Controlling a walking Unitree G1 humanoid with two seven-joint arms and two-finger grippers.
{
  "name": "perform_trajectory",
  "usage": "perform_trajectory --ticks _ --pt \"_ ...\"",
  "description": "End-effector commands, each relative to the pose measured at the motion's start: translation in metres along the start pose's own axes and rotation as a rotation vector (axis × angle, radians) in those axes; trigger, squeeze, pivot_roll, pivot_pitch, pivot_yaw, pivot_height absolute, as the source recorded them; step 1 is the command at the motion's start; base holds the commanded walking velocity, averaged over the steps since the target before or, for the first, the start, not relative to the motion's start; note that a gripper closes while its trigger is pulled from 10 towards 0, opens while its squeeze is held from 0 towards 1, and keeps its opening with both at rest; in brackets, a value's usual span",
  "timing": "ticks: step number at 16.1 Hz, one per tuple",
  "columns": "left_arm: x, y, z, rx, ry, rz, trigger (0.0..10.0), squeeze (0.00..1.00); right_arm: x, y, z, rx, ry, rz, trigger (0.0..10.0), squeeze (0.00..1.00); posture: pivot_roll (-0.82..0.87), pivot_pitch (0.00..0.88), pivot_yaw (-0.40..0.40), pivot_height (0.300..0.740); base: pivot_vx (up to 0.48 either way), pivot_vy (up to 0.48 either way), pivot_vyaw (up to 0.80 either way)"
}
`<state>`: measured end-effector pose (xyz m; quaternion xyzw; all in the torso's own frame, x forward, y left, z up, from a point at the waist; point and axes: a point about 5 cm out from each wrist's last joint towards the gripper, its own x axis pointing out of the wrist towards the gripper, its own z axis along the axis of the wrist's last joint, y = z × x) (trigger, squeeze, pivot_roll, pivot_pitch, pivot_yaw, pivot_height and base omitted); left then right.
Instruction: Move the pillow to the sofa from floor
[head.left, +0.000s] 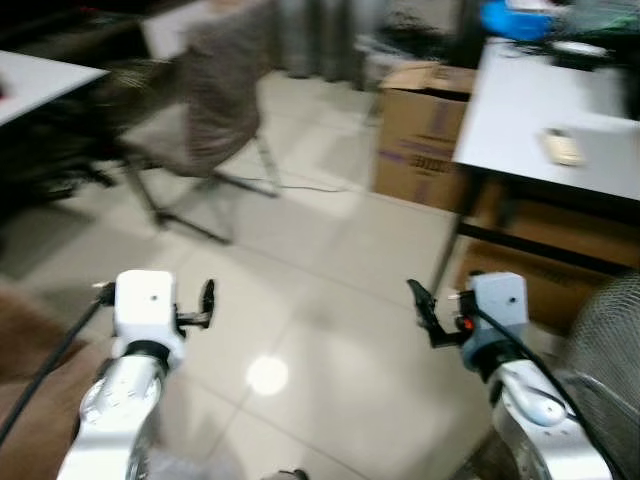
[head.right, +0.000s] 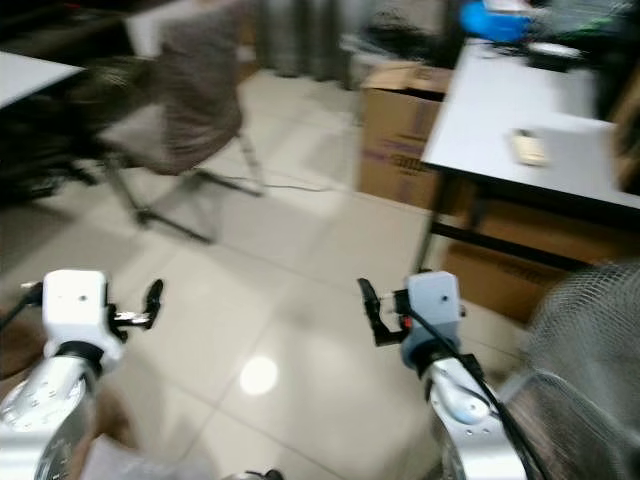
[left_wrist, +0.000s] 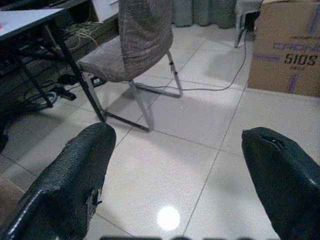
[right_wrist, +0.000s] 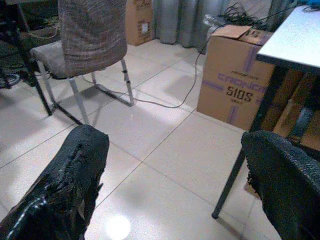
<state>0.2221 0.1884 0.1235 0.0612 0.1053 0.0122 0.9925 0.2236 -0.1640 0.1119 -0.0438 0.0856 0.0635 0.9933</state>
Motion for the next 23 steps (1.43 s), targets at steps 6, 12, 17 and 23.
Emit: perform_trajectory --ticks 6,12,17,23 --pt "0.002 0.012 0.006 0.024 -0.042 0.060 10.0 0.00 0.008 0.011 0.005 0.038 0.002 0.005 10.0 1.00 -0.11 0.000 0.034 0.740 0.000 0.000 0.80" --pt "0.012 0.010 0.011 0.032 -0.067 0.025 10.0 0.00 0.017 -0.001 0.008 0.003 0.005 -0.057 10.0 1.00 -0.13 0.000 0.070 0.740 0.000 -0.320 0.80" --pt "0.010 0.012 0.013 0.021 -0.063 0.026 10.0 0.00 0.019 0.010 0.008 0.015 0.030 -0.038 10.0 1.00 -0.11 0.000 0.054 0.740 0.000 -0.384 0.40" --pt "0.011 0.012 0.022 0.064 -0.093 0.048 10.0 0.00 0.029 0.013 0.013 -0.053 -0.003 -0.012 10.0 1.00 -0.08 0.000 0.043 0.740 0.000 0.000 0.53"
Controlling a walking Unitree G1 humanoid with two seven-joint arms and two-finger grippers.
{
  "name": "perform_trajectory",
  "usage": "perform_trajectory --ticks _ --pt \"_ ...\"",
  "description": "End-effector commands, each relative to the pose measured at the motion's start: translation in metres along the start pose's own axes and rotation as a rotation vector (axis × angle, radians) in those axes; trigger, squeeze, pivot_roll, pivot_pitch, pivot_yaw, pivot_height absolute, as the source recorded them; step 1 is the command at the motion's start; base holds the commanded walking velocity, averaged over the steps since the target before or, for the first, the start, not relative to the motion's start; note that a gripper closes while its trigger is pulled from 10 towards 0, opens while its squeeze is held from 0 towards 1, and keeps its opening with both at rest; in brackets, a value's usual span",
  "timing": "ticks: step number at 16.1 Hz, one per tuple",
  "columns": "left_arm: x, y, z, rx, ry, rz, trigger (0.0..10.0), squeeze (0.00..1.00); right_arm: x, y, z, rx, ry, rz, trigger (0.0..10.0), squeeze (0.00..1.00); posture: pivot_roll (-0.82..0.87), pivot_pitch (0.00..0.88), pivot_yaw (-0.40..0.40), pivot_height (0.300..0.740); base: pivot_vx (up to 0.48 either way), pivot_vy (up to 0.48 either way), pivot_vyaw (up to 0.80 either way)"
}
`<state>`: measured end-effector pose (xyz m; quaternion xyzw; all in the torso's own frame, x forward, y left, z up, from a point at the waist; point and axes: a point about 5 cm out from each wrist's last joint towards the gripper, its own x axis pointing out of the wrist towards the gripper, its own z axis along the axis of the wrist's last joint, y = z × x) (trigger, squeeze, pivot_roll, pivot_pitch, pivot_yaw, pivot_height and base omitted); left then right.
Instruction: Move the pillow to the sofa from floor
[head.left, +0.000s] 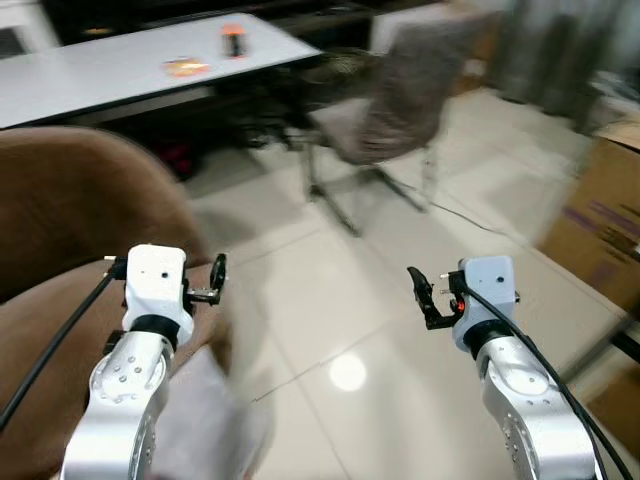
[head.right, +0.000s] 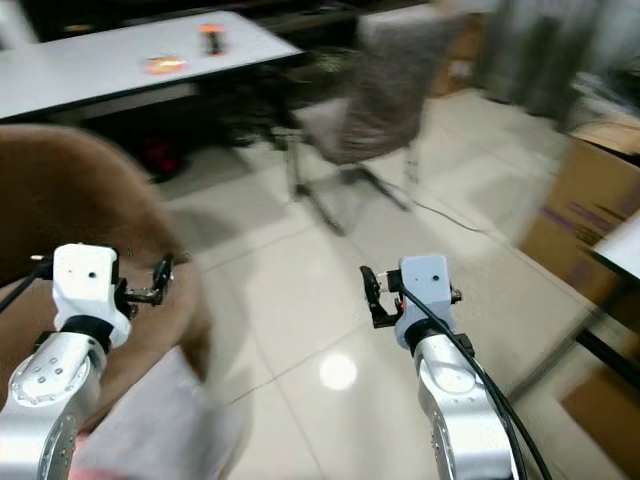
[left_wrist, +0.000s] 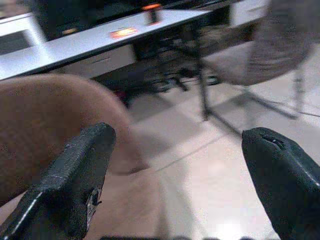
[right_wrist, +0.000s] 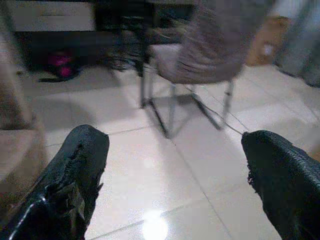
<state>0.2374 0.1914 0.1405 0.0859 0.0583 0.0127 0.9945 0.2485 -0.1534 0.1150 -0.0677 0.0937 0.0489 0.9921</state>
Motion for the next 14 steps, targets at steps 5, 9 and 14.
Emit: perform_trajectory --ticks 5,9,14 --pt "-0.001 0.015 0.001 0.061 0.017 0.034 10.0 0.00 0.011 0.001 0.000 -0.017 -0.003 -0.007 10.0 1.00 -0.03 0.000 0.041 0.740 0.000 0.000 0.80" --pt "0.002 0.020 0.002 0.059 0.015 0.048 10.0 0.00 0.013 -0.008 -0.002 -0.054 0.009 -0.070 10.0 1.00 -0.06 0.000 0.084 0.740 0.000 0.000 0.80" --pt "0.004 0.017 -0.001 0.058 0.023 0.032 10.0 0.00 0.015 -0.013 -0.004 -0.063 0.004 -0.097 10.0 1.00 -0.07 0.000 0.086 0.740 0.000 0.000 0.80"
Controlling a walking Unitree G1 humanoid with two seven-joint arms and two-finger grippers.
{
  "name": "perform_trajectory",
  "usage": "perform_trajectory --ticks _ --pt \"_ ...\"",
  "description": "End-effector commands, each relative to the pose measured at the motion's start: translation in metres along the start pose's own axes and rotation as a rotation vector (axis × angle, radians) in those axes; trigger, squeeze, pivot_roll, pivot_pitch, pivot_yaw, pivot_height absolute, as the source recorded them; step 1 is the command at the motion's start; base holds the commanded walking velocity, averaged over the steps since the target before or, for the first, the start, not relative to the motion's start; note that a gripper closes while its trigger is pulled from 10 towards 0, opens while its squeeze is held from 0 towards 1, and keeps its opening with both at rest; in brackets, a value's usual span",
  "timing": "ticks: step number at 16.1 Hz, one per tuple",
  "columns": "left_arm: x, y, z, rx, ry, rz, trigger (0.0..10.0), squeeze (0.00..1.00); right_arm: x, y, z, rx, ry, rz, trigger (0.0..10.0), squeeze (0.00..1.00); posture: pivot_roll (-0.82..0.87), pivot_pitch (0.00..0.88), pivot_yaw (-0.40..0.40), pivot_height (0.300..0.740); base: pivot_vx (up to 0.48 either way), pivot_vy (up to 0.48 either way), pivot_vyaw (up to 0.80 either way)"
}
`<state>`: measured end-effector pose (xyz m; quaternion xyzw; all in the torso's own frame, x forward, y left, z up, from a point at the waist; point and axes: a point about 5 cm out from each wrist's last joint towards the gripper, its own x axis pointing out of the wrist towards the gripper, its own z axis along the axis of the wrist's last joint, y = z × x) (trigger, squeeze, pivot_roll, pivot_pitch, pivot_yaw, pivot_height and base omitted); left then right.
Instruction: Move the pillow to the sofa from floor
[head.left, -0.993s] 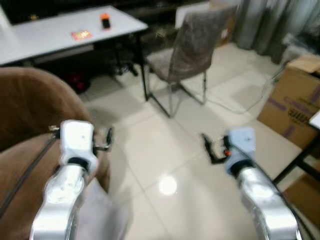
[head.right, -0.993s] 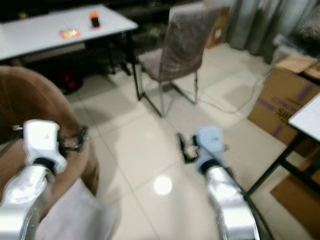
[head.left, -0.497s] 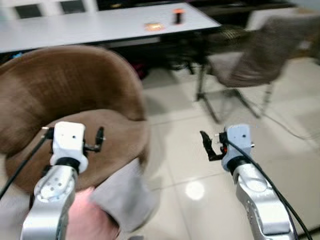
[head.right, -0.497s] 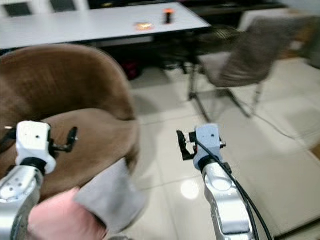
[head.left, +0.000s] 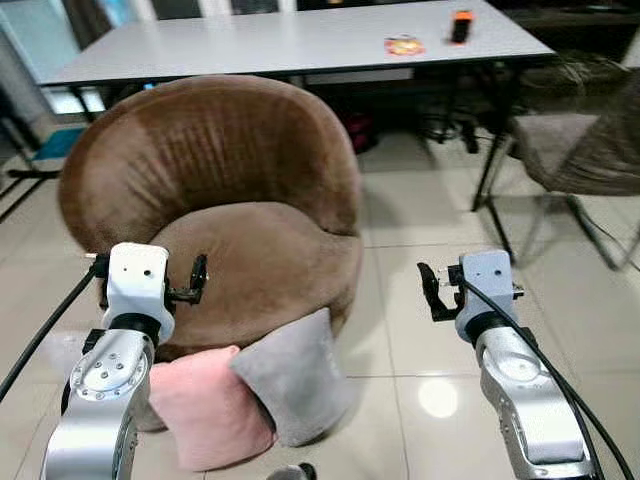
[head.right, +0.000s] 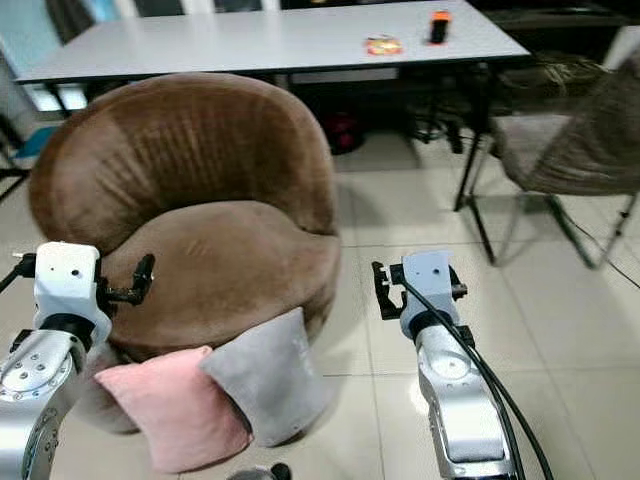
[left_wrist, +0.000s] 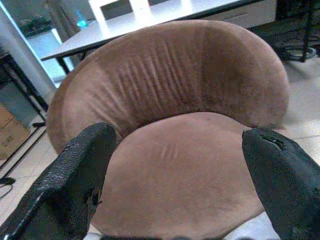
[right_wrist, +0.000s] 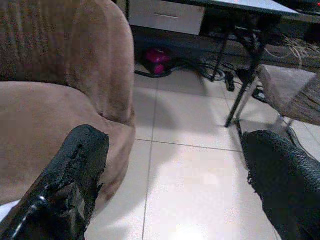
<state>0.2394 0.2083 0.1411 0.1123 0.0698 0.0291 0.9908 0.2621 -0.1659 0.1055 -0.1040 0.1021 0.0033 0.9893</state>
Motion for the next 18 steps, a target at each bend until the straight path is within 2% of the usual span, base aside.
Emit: perform_trajectory --ticks 1,2,4,6,8,13,16,17,18 --pt "0.002 0.000 0.000 0.006 0.004 -0.006 10.0 0.00 0.001 -0.001 0.004 -0.004 -0.024 -0.013 10.0 1.00 -0.07 0.000 0.086 0.740 0.000 0.000 0.80" --pt "0.001 -0.001 0.002 -0.004 -0.001 0.003 10.0 0.00 0.001 0.011 0.014 0.039 -0.067 0.035 10.0 0.00 -0.06 0.000 0.053 0.740 0.000 -0.390 0.00" --pt "0.003 -0.006 0.003 -0.010 -0.011 -0.003 10.0 0.00 0.000 0.018 0.021 0.078 -0.081 0.084 10.0 0.00 -0.07 0.000 0.055 0.740 0.000 -0.390 0.00" --pt "0.008 -0.009 0.004 -0.025 -0.019 -0.012 10.0 0.00 0.000 0.013 0.021 0.120 -0.071 0.073 10.0 0.00 -0.10 0.000 0.068 0.740 0.000 -0.152 0.00" --pt "0.013 -0.009 0.007 0.000 -0.036 -0.010 10.0 0.00 0.001 0.010 0.023 0.087 -0.081 0.076 10.0 0.00 -0.11 0.000 0.074 0.740 0.000 0.000 0.00" --pt "0.015 -0.013 0.013 -0.038 -0.073 -0.024 10.0 0.00 0.005 0.005 0.028 0.065 -0.094 0.064 10.0 0.00 -0.10 0.000 0.062 0.740 0.000 0.000 0.80" --pt "0.014 -0.011 0.012 -0.043 -0.077 -0.026 10.0 0.00 0.009 0.010 0.027 0.067 -0.089 0.076 10.0 0.00 -0.09 0.000 0.060 0.740 0.000 0.000 0.80" --pt "0.013 -0.010 0.012 -0.044 -0.077 -0.026 10.0 0.00 0.010 0.012 0.028 0.102 -0.093 0.089 10.0 0.00 -0.09 0.000 0.061 0.740 0.000 0.000 0.49" --pt "0.013 -0.010 0.012 -0.045 -0.077 -0.028 10.0 0.00 0.010 0.010 0.030 0.071 -0.116 0.067 10.0 0.00 -0.09 0.000 0.061 0.740 0.251 0.000 0.00"
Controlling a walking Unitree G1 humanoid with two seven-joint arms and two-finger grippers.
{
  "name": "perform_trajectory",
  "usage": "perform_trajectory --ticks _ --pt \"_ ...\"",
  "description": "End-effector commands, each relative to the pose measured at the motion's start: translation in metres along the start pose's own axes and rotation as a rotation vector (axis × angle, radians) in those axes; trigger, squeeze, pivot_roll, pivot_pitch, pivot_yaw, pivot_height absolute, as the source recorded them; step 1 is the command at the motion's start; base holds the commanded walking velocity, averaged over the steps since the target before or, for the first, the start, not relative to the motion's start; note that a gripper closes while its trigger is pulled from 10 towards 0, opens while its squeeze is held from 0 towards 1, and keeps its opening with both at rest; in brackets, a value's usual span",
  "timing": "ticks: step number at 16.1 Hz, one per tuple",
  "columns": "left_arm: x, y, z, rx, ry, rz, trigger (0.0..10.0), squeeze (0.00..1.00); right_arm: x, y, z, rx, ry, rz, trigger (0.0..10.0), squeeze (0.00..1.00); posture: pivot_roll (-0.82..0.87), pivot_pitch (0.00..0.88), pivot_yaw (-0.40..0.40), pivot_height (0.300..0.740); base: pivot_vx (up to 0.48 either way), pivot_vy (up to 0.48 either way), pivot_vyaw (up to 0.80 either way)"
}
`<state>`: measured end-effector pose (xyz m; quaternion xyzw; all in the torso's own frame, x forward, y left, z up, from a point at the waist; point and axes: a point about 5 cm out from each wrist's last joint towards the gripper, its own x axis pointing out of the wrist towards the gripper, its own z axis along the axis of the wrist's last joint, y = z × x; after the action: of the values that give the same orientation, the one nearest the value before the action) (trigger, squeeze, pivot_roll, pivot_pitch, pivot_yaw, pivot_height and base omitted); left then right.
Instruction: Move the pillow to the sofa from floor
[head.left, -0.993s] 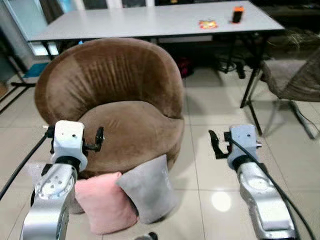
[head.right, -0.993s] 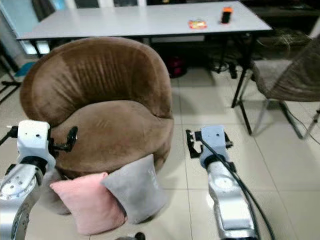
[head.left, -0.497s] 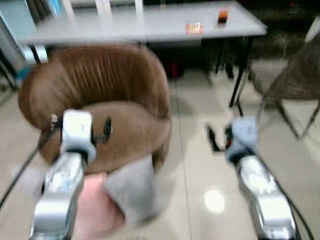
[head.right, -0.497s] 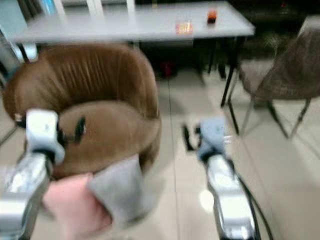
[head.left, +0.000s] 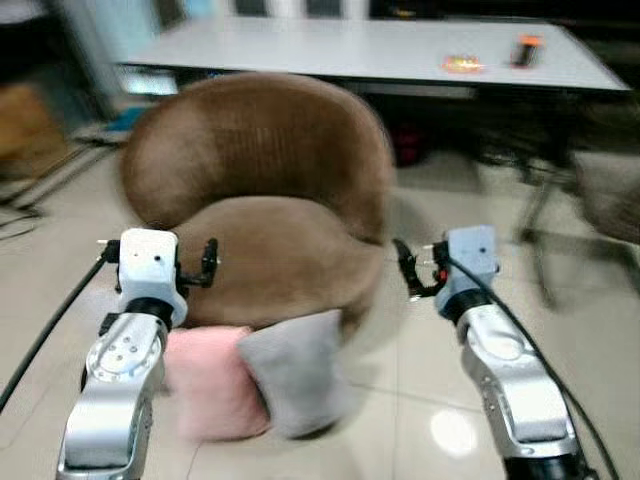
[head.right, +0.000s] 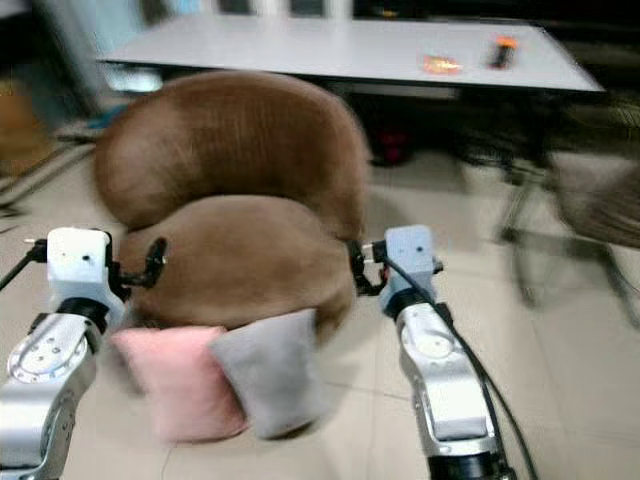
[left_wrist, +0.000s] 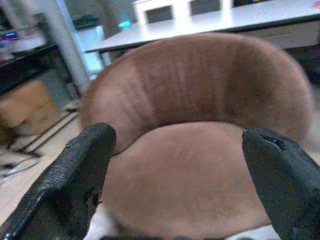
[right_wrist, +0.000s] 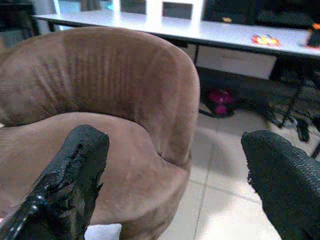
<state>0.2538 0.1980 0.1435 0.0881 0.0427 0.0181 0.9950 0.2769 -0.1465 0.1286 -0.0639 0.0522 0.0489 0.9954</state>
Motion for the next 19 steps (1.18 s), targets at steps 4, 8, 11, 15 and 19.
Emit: perform_trajectory --ticks 4,8,11,15,19 --pt "-0.002 0.000 0.006 0.013 -0.022 -0.013 10.0 0.00 0.000 -0.013 -0.001 -0.022 -0.007 -0.117 10.0 0.00 -0.07 0.000 0.065 0.740 0.259 0.000 0.00" --pt "-0.002 0.004 0.007 0.002 -0.027 -0.001 10.0 0.00 0.001 -0.006 -0.001 0.031 -0.033 -0.054 10.0 0.00 -0.07 0.000 0.058 0.740 0.277 0.000 0.00" --pt "-0.001 0.008 0.007 0.004 -0.030 0.016 10.0 0.03 0.000 -0.007 -0.001 0.055 -0.024 -0.057 10.0 0.00 -0.08 0.000 0.060 0.740 0.318 0.000 0.00" --pt "0.002 0.003 0.007 -0.001 -0.038 -0.011 10.0 0.02 -0.004 -0.012 -0.003 0.046 -0.024 -0.079 10.0 0.00 -0.10 0.000 0.072 0.740 0.346 0.000 0.00" --pt "0.000 0.000 0.006 0.003 -0.041 -0.024 10.0 0.02 -0.004 -0.016 -0.003 -0.019 -0.030 -0.092 10.0 0.00 -0.09 0.000 0.067 0.740 0.345 0.000 0.00"
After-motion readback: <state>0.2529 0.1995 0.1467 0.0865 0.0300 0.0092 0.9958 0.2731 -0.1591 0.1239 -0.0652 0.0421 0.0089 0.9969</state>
